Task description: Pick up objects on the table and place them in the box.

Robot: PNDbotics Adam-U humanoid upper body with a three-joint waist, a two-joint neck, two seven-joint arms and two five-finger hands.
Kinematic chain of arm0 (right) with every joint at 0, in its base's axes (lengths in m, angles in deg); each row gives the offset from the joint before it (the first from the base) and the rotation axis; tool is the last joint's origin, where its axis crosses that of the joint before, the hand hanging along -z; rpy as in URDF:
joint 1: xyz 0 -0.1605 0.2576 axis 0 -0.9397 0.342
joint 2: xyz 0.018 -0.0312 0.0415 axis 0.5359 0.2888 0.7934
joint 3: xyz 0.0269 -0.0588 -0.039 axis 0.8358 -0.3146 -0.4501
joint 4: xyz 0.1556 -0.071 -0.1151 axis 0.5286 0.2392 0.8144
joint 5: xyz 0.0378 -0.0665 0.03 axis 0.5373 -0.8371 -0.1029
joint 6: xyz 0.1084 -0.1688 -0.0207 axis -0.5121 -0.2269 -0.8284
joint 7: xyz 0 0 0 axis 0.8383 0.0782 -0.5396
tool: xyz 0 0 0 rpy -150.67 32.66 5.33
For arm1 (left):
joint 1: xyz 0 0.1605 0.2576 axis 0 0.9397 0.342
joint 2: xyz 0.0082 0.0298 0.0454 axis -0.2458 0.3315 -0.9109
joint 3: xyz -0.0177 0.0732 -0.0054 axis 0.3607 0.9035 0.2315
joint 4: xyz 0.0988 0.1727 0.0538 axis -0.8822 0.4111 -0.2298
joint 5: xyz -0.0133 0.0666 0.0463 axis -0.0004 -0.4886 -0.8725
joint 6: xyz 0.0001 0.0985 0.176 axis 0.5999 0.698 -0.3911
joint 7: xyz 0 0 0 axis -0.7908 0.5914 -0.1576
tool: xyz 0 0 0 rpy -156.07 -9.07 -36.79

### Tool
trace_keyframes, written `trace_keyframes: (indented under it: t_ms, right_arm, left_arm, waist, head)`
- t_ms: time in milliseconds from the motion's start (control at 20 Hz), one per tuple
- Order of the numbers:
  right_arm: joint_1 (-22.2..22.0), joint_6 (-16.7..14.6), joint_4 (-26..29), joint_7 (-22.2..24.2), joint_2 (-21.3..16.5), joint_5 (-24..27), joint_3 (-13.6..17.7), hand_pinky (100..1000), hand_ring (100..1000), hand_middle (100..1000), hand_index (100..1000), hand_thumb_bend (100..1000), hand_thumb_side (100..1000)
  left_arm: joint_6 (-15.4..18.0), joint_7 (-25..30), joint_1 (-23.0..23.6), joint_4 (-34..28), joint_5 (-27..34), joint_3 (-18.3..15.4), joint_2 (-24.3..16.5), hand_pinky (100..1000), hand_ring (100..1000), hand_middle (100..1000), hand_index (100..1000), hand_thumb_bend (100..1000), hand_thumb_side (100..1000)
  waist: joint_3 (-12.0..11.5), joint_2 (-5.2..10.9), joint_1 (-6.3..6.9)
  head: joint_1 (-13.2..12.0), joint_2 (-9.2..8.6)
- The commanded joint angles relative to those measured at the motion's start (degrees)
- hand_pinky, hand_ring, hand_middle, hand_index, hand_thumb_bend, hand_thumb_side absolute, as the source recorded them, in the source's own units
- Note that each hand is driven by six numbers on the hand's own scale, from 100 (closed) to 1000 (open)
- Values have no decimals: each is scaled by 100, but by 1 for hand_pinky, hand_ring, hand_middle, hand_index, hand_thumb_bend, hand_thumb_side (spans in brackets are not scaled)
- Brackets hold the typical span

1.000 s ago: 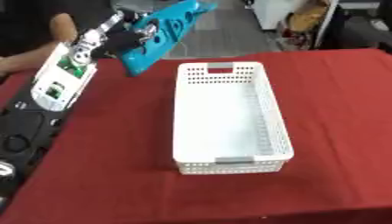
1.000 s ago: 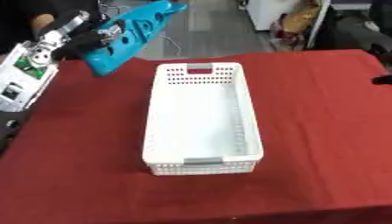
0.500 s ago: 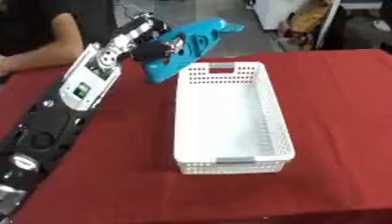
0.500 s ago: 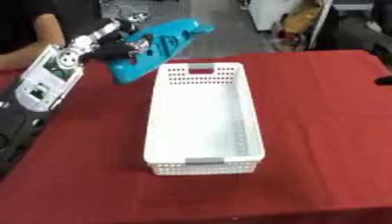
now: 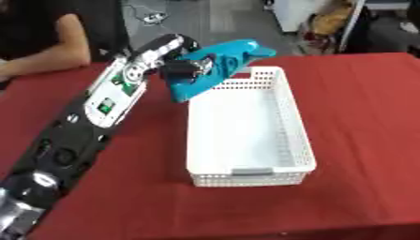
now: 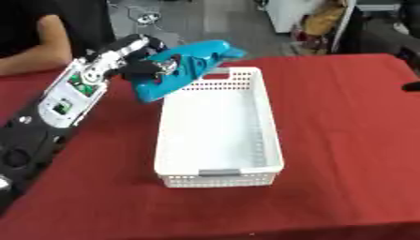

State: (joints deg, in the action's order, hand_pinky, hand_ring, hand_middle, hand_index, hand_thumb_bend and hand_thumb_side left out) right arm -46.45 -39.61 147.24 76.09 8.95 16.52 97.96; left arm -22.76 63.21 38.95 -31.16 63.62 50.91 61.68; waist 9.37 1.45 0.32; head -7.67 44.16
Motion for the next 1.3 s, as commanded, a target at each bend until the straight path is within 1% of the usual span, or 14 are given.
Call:
trace_keyframes:
  t_ms: [50, 400, 700, 800, 850, 900, 950, 1000, 1050, 1100, 1150, 1200, 1250, 1300]
  right_arm:
    - [66, 0, 47, 21, -114, 12, 7, 687, 849, 868, 1000, 100, 993]
    - [67, 0, 46, 29, -119, 19, 0, 687, 849, 868, 1000, 100, 993]
    - [79, 2, 47, 37, -120, 25, -5, 688, 849, 868, 1000, 100, 994]
    - [85, 3, 48, 39, -119, 25, -7, 688, 849, 869, 1000, 100, 996]
    - [87, 4, 48, 39, -119, 27, -7, 688, 850, 869, 1000, 100, 994]
    - [89, 6, 48, 42, -119, 27, -7, 688, 849, 869, 1000, 100, 994]
    - [91, 8, 49, 46, -119, 26, -8, 688, 850, 869, 1000, 100, 995]
    - [94, 10, 50, 49, -119, 25, -7, 688, 850, 869, 1000, 100, 995]
    - [96, 11, 50, 50, -119, 24, -5, 688, 850, 869, 1000, 100, 995]
    - [97, 13, 51, 51, -119, 23, -3, 688, 850, 869, 1000, 100, 995]
    - [97, 14, 51, 52, -119, 22, -1, 688, 850, 869, 1000, 100, 995]
    - [97, 15, 52, 53, -119, 21, -1, 688, 850, 869, 1000, 100, 995]
    - [97, 15, 52, 54, -119, 19, 1, 688, 850, 869, 1000, 100, 995]
    - [96, 15, 52, 55, -119, 18, 2, 688, 850, 869, 1000, 100, 995]
  left_arm:
    - [45, 75, -131, -45, -57, 37, 12, 100, 100, 100, 105, 100, 548]
    - [99, 290, -319, -29, -194, 240, 132, 100, 100, 100, 106, 100, 535]
    - [151, 461, -388, 79, -368, 394, 220, 100, 100, 100, 110, 100, 516]
    - [176, 505, -393, 128, -440, 434, 226, 100, 100, 100, 122, 100, 502]
    - [193, 531, -392, 150, -479, 457, 223, 100, 100, 100, 138, 100, 478]
    - [220, 562, -386, 167, -535, 483, 216, 100, 100, 100, 134, 100, 482]
    - [258, 608, -373, 176, -596, 511, 203, 100, 100, 100, 196, 100, 381]
    - [306, 664, -354, 175, -662, 531, 183, 100, 100, 100, 222, 100, 363]
    - [357, 735, -331, 168, -726, 546, 163, 101, 100, 131, 294, 100, 327]
    - [415, 828, -308, 152, -810, 557, 132, 105, 100, 140, 298, 100, 324]
    - [470, 913, -280, 128, -900, 551, 100, 155, 100, 214, 361, 100, 298]
    - [525, 1005, -247, 101, -995, 541, 68, 124, 100, 173, 322, 100, 311]
    - [569, 1081, -221, 78, -1076, 525, 47, 264, 227, 375, 482, 100, 265]
    - [626, 1169, -188, 48, -1163, 512, 18, 289, 262, 405, 506, 100, 259]
  waist:
    - [11, 66, -5]
    - [18, 75, -2]
    - [30, 74, 2]
    - [34, 74, 4]
    - [36, 73, 4]
    - [38, 73, 5]
    - [40, 72, 6]
    - [41, 71, 7]
    - [42, 69, 8]
    - [41, 68, 8]
    - [39, 67, 9]
    - [38, 66, 9]
    - [37, 65, 9]
    - [34, 63, 8]
  head:
    - [-75, -5]
    - [-98, -5]
    - [-107, -5]
    - [-109, -5]
    - [-107, -5]
    - [-107, -5]
    - [-109, -5]
    - [-111, -5]
    - [-110, -5]
    - [-109, -5]
    - [-109, -5]
    - [-108, -5]
    - [-108, -5]
    - [-107, -5]
